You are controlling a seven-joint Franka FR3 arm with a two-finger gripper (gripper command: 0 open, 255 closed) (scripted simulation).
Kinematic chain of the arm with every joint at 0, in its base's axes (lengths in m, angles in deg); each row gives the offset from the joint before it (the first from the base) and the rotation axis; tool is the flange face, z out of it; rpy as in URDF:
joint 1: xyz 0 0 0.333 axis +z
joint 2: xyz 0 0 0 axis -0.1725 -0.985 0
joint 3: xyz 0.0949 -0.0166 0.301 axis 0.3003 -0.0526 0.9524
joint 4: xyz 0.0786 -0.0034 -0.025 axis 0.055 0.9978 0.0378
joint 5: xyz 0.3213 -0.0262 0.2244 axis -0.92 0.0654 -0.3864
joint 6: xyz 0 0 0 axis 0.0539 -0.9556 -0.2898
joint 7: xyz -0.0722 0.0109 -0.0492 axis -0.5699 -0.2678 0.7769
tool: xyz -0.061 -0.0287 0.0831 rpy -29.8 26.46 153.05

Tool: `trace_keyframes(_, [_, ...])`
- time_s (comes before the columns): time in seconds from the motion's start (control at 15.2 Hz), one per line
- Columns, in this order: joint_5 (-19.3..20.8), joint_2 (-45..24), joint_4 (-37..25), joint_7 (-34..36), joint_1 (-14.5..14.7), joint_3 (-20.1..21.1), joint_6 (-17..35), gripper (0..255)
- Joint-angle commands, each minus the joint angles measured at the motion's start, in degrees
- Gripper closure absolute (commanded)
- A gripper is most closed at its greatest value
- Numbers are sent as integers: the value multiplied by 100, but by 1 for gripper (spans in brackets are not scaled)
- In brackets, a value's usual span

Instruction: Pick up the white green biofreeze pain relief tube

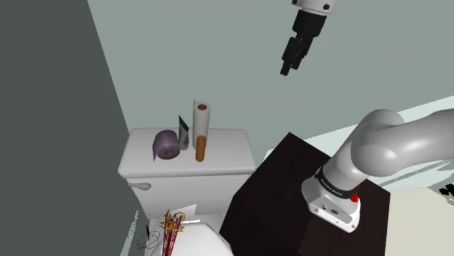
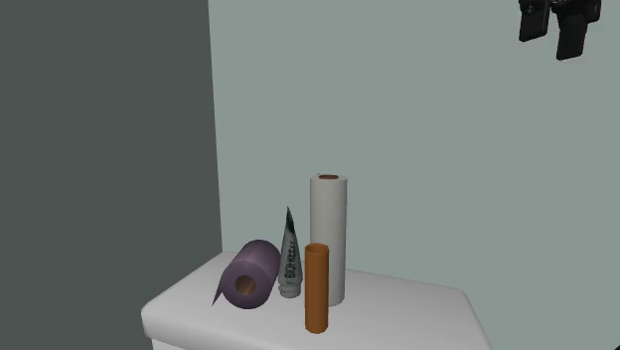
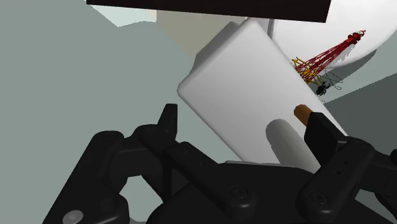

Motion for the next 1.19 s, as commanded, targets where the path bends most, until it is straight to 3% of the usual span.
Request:
trace_keyframes(0.0, [0, 0, 0, 0, 0, 0, 0, 0])
trace_keyframes(0.66, [-535, -818, 635, 1643, 152, 1215, 2093, 0])
trace_keyframes(1.12, [-412, -2049, 436, 2940, 32, 2105, 3524, 0])
